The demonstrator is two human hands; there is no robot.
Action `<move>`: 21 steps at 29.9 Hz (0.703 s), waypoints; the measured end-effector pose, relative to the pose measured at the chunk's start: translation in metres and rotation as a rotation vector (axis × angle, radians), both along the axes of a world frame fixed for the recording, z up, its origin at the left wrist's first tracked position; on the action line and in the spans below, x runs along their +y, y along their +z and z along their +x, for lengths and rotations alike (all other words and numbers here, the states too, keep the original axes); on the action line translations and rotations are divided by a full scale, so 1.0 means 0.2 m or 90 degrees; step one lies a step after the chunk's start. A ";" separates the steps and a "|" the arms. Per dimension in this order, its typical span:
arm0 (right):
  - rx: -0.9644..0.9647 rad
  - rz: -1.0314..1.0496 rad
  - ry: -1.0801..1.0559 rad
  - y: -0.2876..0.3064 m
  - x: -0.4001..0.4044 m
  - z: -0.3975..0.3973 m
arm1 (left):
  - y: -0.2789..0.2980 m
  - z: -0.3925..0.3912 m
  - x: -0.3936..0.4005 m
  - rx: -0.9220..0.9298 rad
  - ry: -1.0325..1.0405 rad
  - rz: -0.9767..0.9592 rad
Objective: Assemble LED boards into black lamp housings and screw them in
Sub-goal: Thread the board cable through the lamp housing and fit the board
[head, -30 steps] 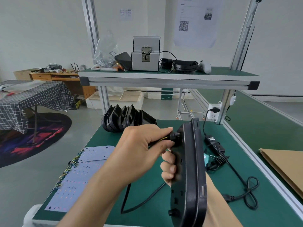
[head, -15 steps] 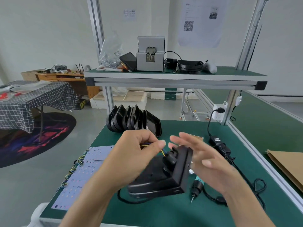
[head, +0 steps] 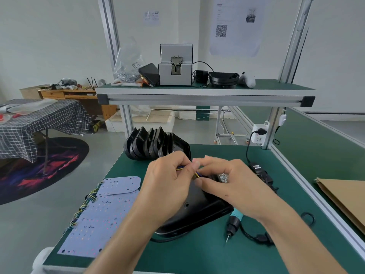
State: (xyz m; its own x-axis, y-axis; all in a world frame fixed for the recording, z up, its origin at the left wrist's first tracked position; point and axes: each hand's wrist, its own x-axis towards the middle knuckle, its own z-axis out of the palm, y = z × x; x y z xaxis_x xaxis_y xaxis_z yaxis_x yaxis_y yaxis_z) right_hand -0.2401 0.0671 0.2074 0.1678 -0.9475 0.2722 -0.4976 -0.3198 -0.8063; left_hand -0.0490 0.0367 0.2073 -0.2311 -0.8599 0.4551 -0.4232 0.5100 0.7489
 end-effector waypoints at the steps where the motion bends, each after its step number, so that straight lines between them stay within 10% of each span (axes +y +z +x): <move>1: -0.002 0.018 -0.021 0.00 0.00 0.00 | 0.00 0.00 0.00 0.004 -0.004 -0.010; 21: 0.061 0.009 -0.053 -0.11 0.06 -0.15 | 0.01 -0.07 0.02 -0.081 -0.060 -0.033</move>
State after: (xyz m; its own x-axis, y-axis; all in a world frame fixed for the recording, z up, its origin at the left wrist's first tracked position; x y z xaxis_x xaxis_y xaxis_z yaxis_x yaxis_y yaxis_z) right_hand -0.2703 0.0792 0.1857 0.1137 -0.9629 0.2449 -0.5970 -0.2632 -0.7578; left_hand -0.0626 0.0398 0.2096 -0.3685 -0.8075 0.4606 -0.4615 0.5890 0.6634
